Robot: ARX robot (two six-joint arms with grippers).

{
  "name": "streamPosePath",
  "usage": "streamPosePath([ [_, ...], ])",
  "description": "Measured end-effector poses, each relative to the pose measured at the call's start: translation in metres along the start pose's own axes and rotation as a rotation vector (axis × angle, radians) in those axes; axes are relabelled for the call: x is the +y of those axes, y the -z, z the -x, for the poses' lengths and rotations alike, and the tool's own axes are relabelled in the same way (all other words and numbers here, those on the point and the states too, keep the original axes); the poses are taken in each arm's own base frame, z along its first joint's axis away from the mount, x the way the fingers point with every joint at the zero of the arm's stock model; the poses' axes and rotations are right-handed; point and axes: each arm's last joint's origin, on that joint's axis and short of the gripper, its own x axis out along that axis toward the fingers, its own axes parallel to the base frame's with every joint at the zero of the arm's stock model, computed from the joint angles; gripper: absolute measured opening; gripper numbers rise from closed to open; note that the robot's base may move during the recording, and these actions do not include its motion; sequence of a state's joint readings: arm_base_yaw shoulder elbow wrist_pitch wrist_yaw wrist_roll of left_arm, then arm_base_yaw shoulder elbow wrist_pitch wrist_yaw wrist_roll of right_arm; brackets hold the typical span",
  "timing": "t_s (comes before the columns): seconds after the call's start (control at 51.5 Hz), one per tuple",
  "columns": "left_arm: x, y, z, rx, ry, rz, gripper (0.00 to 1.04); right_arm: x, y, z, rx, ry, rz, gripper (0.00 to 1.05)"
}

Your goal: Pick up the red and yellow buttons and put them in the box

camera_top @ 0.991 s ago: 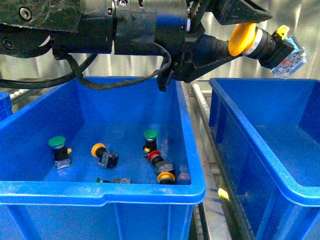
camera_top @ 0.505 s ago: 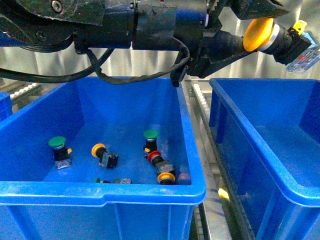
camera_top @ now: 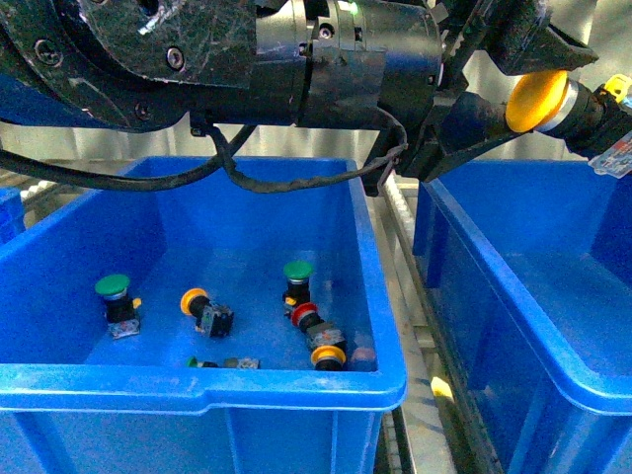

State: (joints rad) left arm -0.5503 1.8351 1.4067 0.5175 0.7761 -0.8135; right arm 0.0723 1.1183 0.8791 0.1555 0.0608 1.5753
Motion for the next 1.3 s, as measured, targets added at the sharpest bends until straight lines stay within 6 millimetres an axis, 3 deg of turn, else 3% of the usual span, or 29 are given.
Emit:
streamPosePath([
  [0.447, -0.003, 0.0, -0.01, 0.013, 0.026, 0.004, 0.34, -0.005, 0.013, -0.004, 0.028, 0.017, 0.005, 0.98],
  [1.244, -0.001, 0.012, -0.015, 0.034, 0.01, 0.029, 0.34, -0.003, 0.006, -0.005, 0.0, 0.001, 0.023, 0.98],
  [1.302, -0.001, 0.012, -0.015, 0.035, 0.007, 0.031, 0.34, -0.003, 0.005, -0.005, -0.004, 0.002, 0.023, 0.92],
])
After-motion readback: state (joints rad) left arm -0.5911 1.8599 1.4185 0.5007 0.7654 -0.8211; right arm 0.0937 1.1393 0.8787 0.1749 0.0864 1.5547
